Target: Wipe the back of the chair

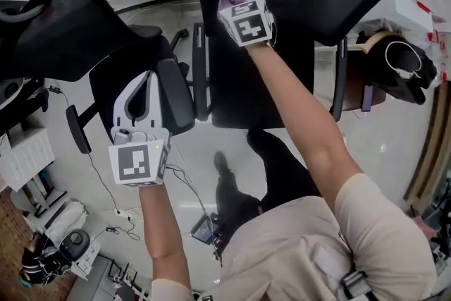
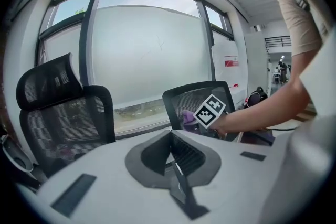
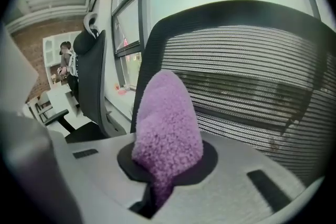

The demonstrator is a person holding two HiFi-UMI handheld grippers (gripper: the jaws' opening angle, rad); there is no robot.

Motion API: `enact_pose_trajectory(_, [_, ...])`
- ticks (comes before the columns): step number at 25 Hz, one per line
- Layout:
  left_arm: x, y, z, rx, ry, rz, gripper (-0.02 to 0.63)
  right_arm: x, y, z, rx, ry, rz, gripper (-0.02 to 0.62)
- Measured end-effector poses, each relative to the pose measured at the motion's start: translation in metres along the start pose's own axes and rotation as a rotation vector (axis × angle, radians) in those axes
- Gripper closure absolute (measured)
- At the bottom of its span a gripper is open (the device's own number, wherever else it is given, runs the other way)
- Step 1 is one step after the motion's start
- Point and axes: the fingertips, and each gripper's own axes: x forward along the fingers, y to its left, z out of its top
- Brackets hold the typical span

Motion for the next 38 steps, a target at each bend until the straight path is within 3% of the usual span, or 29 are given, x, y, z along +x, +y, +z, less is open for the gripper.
enact_pose_trajectory(2, [-0.010, 0.005, 0.001, 0.005, -0.028, 0.003, 0.600, -0.004, 0.002, -0.002, -0.015, 0.002, 0.002, 0.577])
enact_pose_trajectory(10, [-0.025, 0.008, 0.002, 0.013, 0.001, 0.016, 0.600, -0.013, 0.004, -0.008, -0.065, 0.032, 0.003, 0.577])
enact_pose_trajectory(14, [-0.033, 0.006, 0.011, 0.056, -0.076, -0.003, 0.600, -0.034, 0.002, -0.003, -0.068, 0.017, -0.007, 0.577])
enact_pose_trajectory(18, [-0.050, 0.003, 0.025, 0.071, -0.089, -0.010, 0.600, -0.066, 0.001, 0.014, -0.070, -0.015, -0.022, 0.577])
enact_pose_trajectory(27, [-0.115, 0.005, 0.068, 0.103, -0.163, -0.009, 0.600, -0.173, 0.003, 0.070, -0.094, -0.131, -0.089, 0.577])
enact_pose_trajectory(34, [-0.203, 0.057, 0.148, 0.093, -0.247, -0.001, 0.600, -0.281, 0.057, 0.187, -0.149, -0.215, -0.117, 0.577])
enact_pose_trajectory(38, [-0.231, 0.060, 0.151, 0.103, -0.277, 0.001, 0.600, -0.320, 0.080, 0.194, -0.164, -0.254, -0.108, 0.577])
